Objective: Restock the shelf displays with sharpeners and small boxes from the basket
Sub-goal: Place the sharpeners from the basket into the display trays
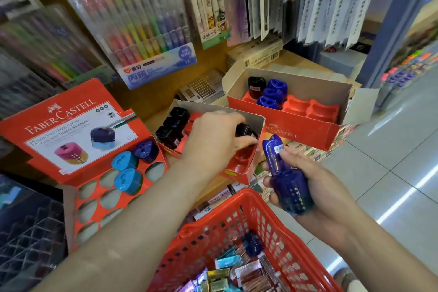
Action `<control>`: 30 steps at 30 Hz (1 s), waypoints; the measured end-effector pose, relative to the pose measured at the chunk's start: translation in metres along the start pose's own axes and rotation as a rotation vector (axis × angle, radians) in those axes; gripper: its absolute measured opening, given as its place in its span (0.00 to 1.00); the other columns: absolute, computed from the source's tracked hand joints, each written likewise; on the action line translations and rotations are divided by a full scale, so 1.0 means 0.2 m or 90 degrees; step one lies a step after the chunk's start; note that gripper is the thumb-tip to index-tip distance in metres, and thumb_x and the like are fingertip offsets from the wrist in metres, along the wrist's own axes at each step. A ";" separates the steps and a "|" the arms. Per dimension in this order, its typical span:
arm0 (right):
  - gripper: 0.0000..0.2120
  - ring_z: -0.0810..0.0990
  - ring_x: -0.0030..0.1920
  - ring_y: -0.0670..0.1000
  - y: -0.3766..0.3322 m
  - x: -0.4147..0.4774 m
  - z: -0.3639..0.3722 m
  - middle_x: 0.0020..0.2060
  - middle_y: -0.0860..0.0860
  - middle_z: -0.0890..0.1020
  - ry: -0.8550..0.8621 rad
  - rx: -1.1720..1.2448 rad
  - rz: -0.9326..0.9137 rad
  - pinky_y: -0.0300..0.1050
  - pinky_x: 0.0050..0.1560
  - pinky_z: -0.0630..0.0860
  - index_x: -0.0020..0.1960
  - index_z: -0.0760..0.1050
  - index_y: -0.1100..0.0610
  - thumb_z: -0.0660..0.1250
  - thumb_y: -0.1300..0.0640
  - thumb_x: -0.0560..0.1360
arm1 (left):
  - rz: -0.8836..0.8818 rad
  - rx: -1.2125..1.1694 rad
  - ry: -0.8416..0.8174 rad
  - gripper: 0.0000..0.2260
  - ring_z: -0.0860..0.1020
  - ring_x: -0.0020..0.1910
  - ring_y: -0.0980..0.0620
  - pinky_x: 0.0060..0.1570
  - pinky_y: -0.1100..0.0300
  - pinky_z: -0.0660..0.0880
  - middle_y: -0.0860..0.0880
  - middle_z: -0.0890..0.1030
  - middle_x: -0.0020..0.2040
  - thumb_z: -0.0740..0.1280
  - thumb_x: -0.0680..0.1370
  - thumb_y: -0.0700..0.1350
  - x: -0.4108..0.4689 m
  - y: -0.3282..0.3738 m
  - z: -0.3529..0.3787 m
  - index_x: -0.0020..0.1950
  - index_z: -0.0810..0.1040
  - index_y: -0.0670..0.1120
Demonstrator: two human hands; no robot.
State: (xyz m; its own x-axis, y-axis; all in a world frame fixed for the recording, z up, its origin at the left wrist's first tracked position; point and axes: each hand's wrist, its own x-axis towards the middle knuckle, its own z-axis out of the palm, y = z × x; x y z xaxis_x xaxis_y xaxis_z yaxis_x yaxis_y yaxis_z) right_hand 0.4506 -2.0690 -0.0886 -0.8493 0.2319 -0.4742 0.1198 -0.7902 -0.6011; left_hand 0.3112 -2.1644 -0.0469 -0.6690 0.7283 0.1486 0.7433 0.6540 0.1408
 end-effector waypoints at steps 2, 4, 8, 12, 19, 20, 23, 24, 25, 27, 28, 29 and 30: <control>0.14 0.80 0.32 0.52 0.00 0.00 -0.01 0.41 0.58 0.81 -0.004 0.003 0.004 0.43 0.26 0.76 0.58 0.76 0.59 0.67 0.56 0.75 | 0.020 0.055 -0.043 0.21 0.76 0.59 0.50 0.55 0.55 0.72 0.50 0.80 0.58 0.65 0.75 0.62 0.04 0.00 0.01 0.62 0.78 0.51; 0.17 0.80 0.33 0.52 0.01 0.01 -0.02 0.43 0.59 0.82 -0.003 0.007 0.011 0.43 0.26 0.77 0.61 0.76 0.59 0.67 0.56 0.73 | 0.043 0.094 -0.076 0.21 0.73 0.61 0.49 0.56 0.55 0.71 0.49 0.78 0.60 0.62 0.77 0.60 0.06 0.00 0.02 0.63 0.76 0.49; 0.16 0.81 0.34 0.53 0.02 0.02 -0.03 0.48 0.61 0.83 -0.008 0.007 0.013 0.43 0.27 0.77 0.62 0.75 0.59 0.65 0.57 0.75 | 0.059 0.077 -0.067 0.19 0.66 0.61 0.50 0.57 0.57 0.67 0.50 0.71 0.59 0.57 0.81 0.57 0.03 -0.02 0.06 0.66 0.73 0.48; 0.15 0.82 0.38 0.53 0.03 0.03 -0.05 0.52 0.62 0.83 -0.026 -0.017 0.004 0.43 0.29 0.77 0.61 0.76 0.60 0.65 0.56 0.76 | 0.066 0.062 -0.024 0.19 0.66 0.61 0.51 0.57 0.57 0.67 0.50 0.73 0.61 0.57 0.81 0.55 -0.01 -0.04 0.08 0.71 0.70 0.50; 0.12 0.82 0.38 0.54 0.03 0.01 -0.04 0.48 0.58 0.84 -0.028 -0.003 -0.038 0.45 0.31 0.78 0.59 0.80 0.52 0.65 0.56 0.77 | 0.036 0.083 0.037 0.19 0.69 0.56 0.50 0.50 0.54 0.70 0.53 0.78 0.60 0.59 0.80 0.57 -0.07 -0.03 0.11 0.70 0.71 0.54; 0.12 0.82 0.38 0.54 0.03 0.01 -0.03 0.48 0.58 0.84 -0.025 -0.005 -0.045 0.44 0.31 0.78 0.59 0.80 0.52 0.66 0.56 0.77 | 0.027 0.084 0.035 0.20 0.67 0.57 0.50 0.51 0.54 0.70 0.53 0.76 0.62 0.57 0.80 0.57 -0.08 -0.03 0.11 0.71 0.70 0.54; 0.12 0.81 0.36 0.53 0.04 0.01 -0.02 0.45 0.58 0.84 -0.011 -0.025 -0.076 0.44 0.31 0.79 0.59 0.81 0.52 0.66 0.56 0.76 | 0.003 0.025 0.010 0.21 0.64 0.61 0.51 0.58 0.52 0.70 0.52 0.70 0.65 0.54 0.81 0.58 -0.09 0.00 0.08 0.72 0.69 0.53; 0.12 0.81 0.36 0.53 0.03 0.01 -0.02 0.44 0.58 0.84 -0.005 -0.040 -0.090 0.44 0.31 0.79 0.58 0.81 0.52 0.67 0.56 0.75 | -0.005 -0.017 0.008 0.21 0.63 0.62 0.52 0.60 0.52 0.70 0.52 0.69 0.65 0.54 0.81 0.58 -0.09 0.01 0.06 0.72 0.69 0.52; 0.12 0.82 0.36 0.52 0.03 0.00 -0.01 0.44 0.57 0.84 0.001 -0.059 -0.105 0.44 0.31 0.79 0.58 0.81 0.52 0.68 0.55 0.75 | -0.022 -0.084 0.014 0.21 0.64 0.62 0.53 0.60 0.53 0.69 0.53 0.70 0.64 0.54 0.81 0.57 -0.09 0.03 0.04 0.71 0.70 0.52; 0.13 0.82 0.37 0.53 0.01 0.00 -0.01 0.44 0.56 0.84 0.015 -0.101 -0.138 0.44 0.32 0.79 0.56 0.81 0.52 0.69 0.54 0.73 | -0.092 -0.307 0.027 0.16 0.71 0.54 0.62 0.53 0.60 0.72 0.57 0.76 0.54 0.54 0.81 0.56 -0.09 0.06 -0.02 0.63 0.75 0.54; 0.13 0.82 0.37 0.53 0.00 -0.01 -0.01 0.44 0.56 0.85 0.019 -0.116 -0.153 0.44 0.33 0.79 0.56 0.81 0.52 0.70 0.53 0.72 | -0.120 -0.424 0.020 0.14 0.75 0.46 0.64 0.46 0.62 0.73 0.59 0.79 0.48 0.55 0.81 0.56 -0.09 0.08 -0.04 0.57 0.78 0.54; 0.15 0.82 0.37 0.52 -0.01 -0.02 -0.01 0.44 0.56 0.85 0.021 -0.127 -0.169 0.43 0.33 0.79 0.56 0.81 0.52 0.70 0.53 0.71 | -0.118 -0.487 0.006 0.14 0.77 0.40 0.63 0.40 0.63 0.73 0.57 0.81 0.42 0.56 0.80 0.57 -0.09 0.10 -0.07 0.52 0.80 0.54; 0.15 0.83 0.37 0.52 -0.01 -0.02 -0.01 0.43 0.56 0.85 0.021 -0.140 -0.187 0.42 0.33 0.79 0.57 0.81 0.53 0.70 0.54 0.70 | -0.096 -0.498 -0.016 0.14 0.78 0.36 0.62 0.37 0.61 0.74 0.57 0.81 0.39 0.59 0.79 0.59 -0.10 0.11 -0.08 0.48 0.81 0.54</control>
State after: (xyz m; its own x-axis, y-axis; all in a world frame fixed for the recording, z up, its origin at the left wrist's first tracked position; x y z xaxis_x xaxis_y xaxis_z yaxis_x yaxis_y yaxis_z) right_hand 0.4549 -2.0670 -0.0862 -0.8470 0.4524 -0.2790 -0.0166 -0.5471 -0.8369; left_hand 0.3412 -2.1668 -0.0307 -0.7549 0.6538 0.0524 0.4189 0.4191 0.8056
